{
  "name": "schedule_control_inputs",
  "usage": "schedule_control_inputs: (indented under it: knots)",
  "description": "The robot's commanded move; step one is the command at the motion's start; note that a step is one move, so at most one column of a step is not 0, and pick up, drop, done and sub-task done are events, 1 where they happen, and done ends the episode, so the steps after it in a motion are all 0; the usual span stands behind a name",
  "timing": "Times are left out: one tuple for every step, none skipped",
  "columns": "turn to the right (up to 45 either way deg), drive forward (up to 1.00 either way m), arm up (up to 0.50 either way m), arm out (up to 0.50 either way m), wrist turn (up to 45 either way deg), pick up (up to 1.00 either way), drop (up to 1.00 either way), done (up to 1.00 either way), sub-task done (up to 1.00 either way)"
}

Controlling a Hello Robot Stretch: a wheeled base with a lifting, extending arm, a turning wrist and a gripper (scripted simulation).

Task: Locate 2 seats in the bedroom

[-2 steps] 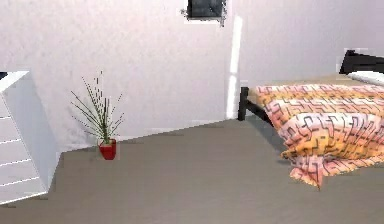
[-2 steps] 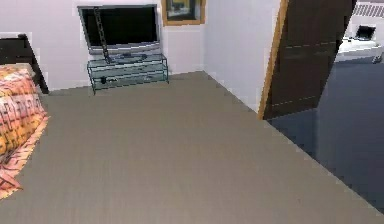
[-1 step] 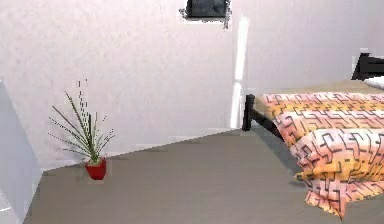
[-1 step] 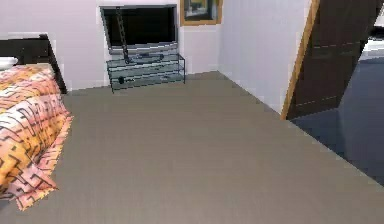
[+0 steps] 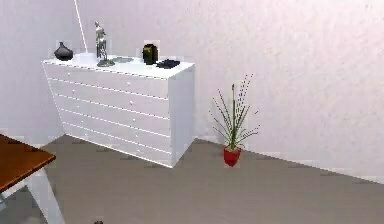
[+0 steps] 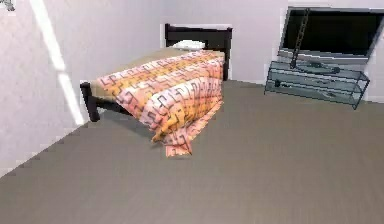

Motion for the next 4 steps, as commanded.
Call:
schedule_control_inputs:
  knots:
    - [-21.0,0.0,0.0,0.0,0.0,0.0,0.0,0.0,0.0]
    - [0.0,1.0,0.0,0.0,0.0,0.0,0.0,0.0,0.0]
    - [-6.0,0.0,0.0,0.0,0.0,0.0,0.0,0.0,0.0]
    - [0.0,0.25,0.0,0.0,0.0,0.0,0.0,0.0,0.0]
